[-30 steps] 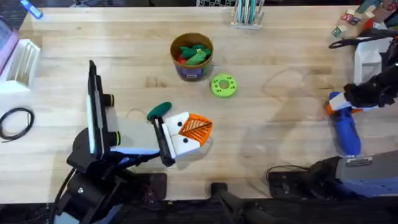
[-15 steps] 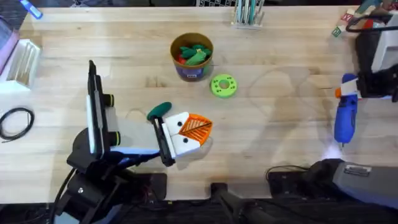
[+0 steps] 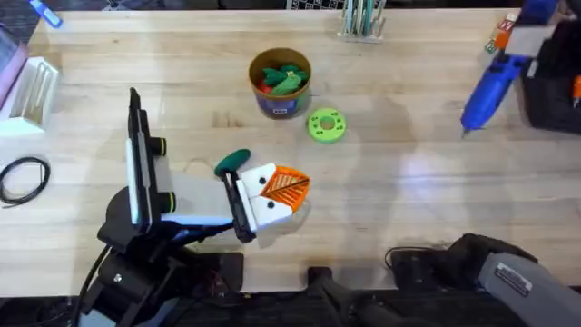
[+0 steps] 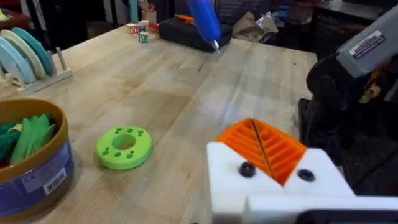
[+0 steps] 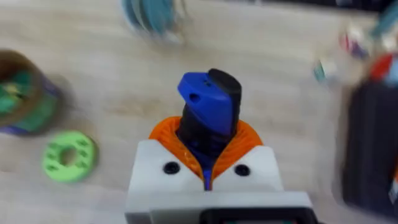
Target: Pick up the gripper from the table and insert it into the empty holder that is missing its gripper. Then pick up a screw, insert it into the mounting hole, and use the screwdriver to tighten it. Finally, clean up the table by picking up the vegetable and placing it into the bucket.
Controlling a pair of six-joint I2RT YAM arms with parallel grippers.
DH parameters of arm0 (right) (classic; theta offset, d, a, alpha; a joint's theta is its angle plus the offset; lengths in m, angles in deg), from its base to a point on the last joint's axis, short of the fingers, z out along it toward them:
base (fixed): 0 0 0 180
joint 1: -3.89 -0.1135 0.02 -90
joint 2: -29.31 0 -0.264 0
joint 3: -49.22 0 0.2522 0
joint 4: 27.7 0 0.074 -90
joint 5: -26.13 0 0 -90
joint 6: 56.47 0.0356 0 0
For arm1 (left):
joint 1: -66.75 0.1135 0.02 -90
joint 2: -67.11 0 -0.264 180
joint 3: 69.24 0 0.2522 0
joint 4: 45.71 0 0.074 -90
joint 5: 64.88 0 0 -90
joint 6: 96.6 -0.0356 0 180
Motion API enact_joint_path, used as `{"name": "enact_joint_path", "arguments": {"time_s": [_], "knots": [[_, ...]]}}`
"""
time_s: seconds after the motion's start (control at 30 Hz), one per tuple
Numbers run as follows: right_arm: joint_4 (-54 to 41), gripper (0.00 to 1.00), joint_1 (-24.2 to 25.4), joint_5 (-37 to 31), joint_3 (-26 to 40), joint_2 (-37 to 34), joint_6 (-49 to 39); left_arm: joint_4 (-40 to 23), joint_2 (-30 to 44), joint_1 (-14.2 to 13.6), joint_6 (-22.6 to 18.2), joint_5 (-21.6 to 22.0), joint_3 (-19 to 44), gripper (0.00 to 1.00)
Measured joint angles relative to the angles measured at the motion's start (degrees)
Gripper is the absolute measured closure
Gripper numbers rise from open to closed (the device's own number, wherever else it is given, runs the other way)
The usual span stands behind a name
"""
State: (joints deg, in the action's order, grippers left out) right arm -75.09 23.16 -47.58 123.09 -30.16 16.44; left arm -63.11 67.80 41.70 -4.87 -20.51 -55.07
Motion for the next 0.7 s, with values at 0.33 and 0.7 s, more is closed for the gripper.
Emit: {"name": "enact_joint_path", "arguments": {"time_s": [0.33, 0.7], "knots": [[21.9, 0.979, -20.7, 5.5, -7.6, 11.4, 13.3, 0.0, 0.0, 0.0, 0.0, 0.0, 0.0, 0.997], [53.6, 0.979, -45.3, 7.0, -21.1, 15.4, 27.1, 0.0, 0.0, 0.0, 0.0, 0.0, 0.0, 0.997]]}}
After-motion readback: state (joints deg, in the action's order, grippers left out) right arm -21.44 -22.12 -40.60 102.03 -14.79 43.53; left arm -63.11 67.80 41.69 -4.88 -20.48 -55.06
